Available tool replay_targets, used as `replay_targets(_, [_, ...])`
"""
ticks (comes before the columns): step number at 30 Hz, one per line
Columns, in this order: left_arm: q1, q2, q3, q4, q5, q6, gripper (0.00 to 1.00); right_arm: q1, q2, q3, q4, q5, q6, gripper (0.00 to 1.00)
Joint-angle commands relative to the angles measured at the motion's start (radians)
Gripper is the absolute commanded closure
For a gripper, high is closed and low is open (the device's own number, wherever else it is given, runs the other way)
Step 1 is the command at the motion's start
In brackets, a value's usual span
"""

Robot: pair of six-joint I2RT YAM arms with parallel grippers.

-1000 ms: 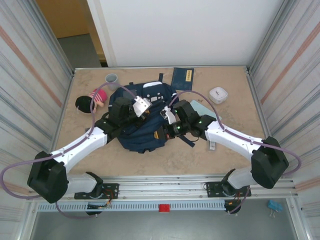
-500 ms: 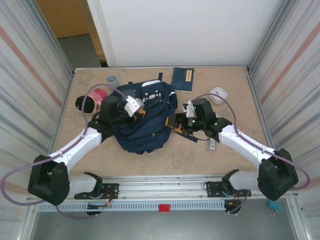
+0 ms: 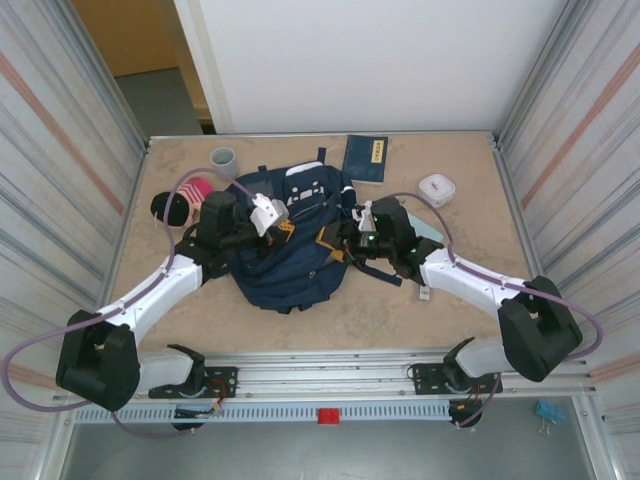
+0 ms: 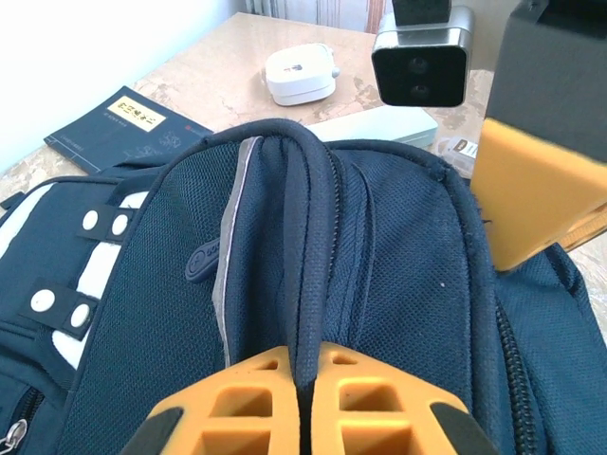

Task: Pack books, pencil case, and school supplies into a backpack

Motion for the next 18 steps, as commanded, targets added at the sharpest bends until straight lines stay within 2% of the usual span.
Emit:
replay_targets(1, [-0.005,-0.06,0.016,0.054,0.026,-0.026,1.0,0.018,0.007,-0.018,0.061,0.073,0.069,0.84])
replay_targets(2, [-0.009,-0.068,0.019,0.038,-0.003,-0.039,1.0,0.021,0.004,-0.021,0.069,0.083,0.074,0.93])
replay_targets(4, [-0.017,-0.095,0.029,-0.022,-0.066,-0.08,0.84,0.027,-0.004,-0.02,0.079,0.106,0.082,1.0])
replay_targets(6, [-0.027,-0.132,0.054,-0.115,-0.137,-0.15,0.68,0.032,-0.011,-0.01,0.081,0.132,0.082,1.0])
replay_targets(9, [-0.078,-0.211,0.096,-0.294,-0.274,-0.291,0.55,0.042,-0.011,0.019,0.081,0.155,0.075,1.0])
replay_targets(12, [-0.167,-0.3,0.123,-0.466,-0.449,-0.442,0.54,0.058,-0.004,0.045,0.076,0.171,0.068,1.0])
replay_targets(14, [-0.23,-0.352,0.126,-0.562,-0.56,-0.592,0.54,0.065,-0.001,0.055,0.073,0.179,0.065,1.0])
replay_targets(18, [-0.379,-0.405,0.111,-0.708,-0.706,-0.869,0.55,0.076,-0.002,0.071,0.058,0.191,0.061,1.0])
